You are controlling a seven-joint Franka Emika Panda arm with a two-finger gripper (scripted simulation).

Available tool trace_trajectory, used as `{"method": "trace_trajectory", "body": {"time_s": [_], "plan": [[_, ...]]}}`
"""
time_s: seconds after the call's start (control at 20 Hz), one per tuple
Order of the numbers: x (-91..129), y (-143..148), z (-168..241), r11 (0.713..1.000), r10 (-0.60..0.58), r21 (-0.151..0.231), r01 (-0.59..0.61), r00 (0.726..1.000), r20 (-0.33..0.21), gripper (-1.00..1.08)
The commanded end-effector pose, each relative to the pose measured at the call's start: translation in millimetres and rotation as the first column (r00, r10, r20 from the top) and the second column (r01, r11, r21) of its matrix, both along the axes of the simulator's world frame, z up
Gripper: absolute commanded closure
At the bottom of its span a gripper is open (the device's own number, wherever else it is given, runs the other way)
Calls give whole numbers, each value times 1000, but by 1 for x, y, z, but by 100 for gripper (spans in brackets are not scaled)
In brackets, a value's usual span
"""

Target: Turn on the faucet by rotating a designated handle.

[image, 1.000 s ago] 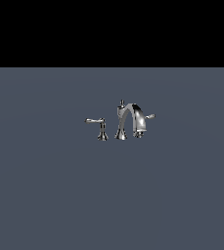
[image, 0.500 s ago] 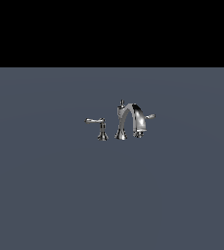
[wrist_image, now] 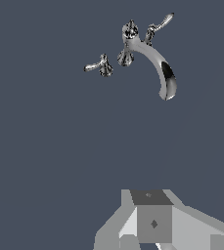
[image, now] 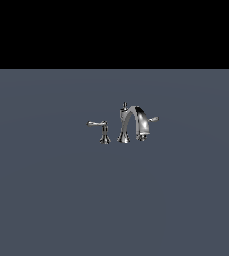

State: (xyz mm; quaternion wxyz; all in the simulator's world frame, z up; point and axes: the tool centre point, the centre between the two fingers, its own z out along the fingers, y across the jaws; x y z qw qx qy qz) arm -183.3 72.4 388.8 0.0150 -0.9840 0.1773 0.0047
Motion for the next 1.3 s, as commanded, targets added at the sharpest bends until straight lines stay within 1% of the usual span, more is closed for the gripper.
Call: {"method": "trace_trajectory", "body": {"time_s": [0.0, 0.3, 0.6, 0.95, 1.25], "plan": [[11, 9, -15, 998, -55, 0, 55, 998, 0, 108], [41, 26, -51, 984, -180, -1, 180, 984, -2, 108], [71, 39, -85, 955, -298, -2, 298, 955, -4, 108], [106, 48, -122, 906, -423, -5, 422, 906, -5, 108], [136, 51, -153, 854, -521, -8, 521, 854, -5, 108]]}}
